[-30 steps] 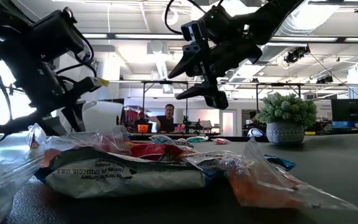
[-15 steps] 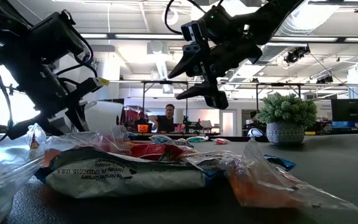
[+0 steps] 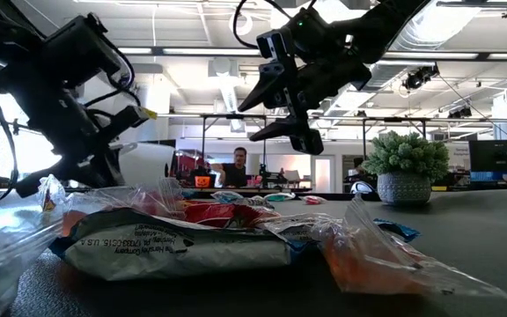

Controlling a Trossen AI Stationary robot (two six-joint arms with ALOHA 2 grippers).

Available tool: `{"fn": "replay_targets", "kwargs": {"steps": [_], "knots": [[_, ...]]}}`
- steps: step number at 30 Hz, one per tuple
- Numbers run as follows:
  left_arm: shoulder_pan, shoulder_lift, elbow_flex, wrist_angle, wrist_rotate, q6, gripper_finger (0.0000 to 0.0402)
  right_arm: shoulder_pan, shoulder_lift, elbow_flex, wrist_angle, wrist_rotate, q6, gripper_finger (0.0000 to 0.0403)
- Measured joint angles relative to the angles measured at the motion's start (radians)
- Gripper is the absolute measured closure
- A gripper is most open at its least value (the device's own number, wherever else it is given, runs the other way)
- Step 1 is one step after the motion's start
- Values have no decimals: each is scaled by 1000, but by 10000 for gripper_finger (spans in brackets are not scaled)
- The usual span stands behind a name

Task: Sort candy
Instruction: Put the red candy into the violet bucket

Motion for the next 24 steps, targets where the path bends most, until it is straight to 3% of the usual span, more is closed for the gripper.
{"fn": "replay_targets", "kwargs": {"steps": [13,24], "knots": [[-32,-83,2,142,17,23,401,0,0,0,-14,0,-4,208],[-164,-447,14,109,52,44,401,0,0,0,-45,-2,-25,208]]}}
